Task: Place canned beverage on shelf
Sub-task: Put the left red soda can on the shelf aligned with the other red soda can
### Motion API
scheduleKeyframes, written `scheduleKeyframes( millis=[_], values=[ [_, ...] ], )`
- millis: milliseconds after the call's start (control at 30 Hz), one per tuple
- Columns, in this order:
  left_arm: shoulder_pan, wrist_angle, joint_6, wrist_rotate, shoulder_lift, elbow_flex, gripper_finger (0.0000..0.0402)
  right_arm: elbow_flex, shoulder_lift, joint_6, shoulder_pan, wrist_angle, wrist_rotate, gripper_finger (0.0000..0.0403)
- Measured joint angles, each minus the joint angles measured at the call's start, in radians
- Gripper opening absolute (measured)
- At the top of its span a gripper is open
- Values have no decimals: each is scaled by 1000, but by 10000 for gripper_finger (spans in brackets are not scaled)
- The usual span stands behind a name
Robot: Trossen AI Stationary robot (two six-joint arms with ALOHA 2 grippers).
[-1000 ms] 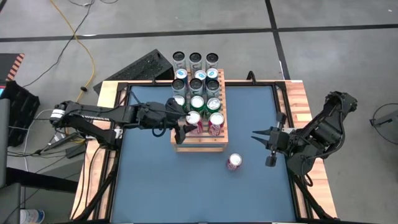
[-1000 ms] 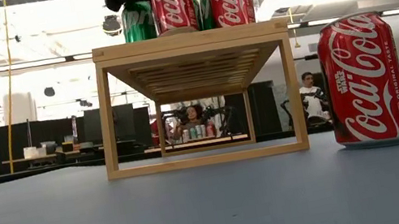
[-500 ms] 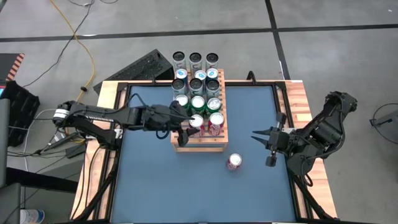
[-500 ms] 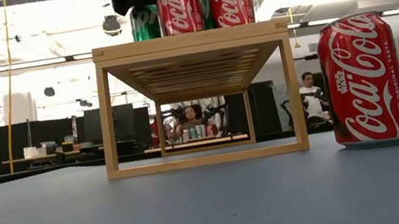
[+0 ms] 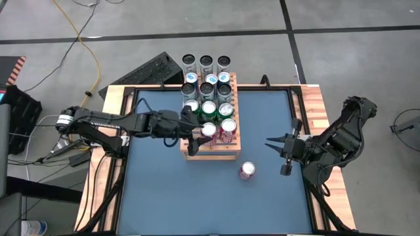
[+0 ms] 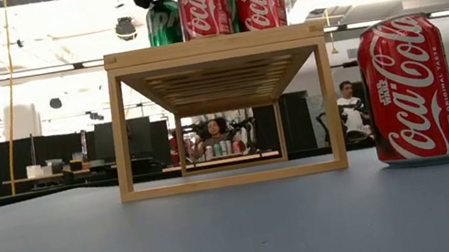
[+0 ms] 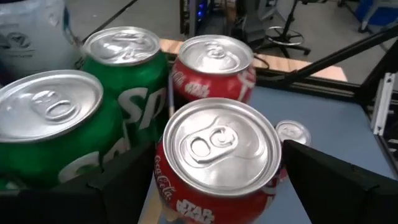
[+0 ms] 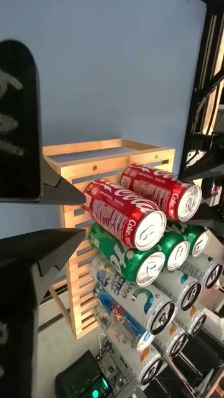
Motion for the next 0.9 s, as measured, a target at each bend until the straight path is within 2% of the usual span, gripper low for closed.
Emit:
scheduleKeyframes(
  millis=[167,400,533,667,767,900],
  values=[
    [-1,18,5,-6,-5,0,335,0,0,0,0,0,-2,63],
    [-1,36,59,-116,-38,2,336,-8,-1,2,0,4,-3,63],
    [-14,59,38,-116,-53,2,336,-11,2,10,0,-5,-9,63],
    [-58,66,79,-128,-77,3,336,-11,2,10,0,-4,-17,63],
    [-104,58,79,-177,-91,9,334,-10,2,10,0,-4,-16,63],
    [-190,-72,33,-251,-106,14,315,-10,2,10,0,-4,-22,63]
  ],
)
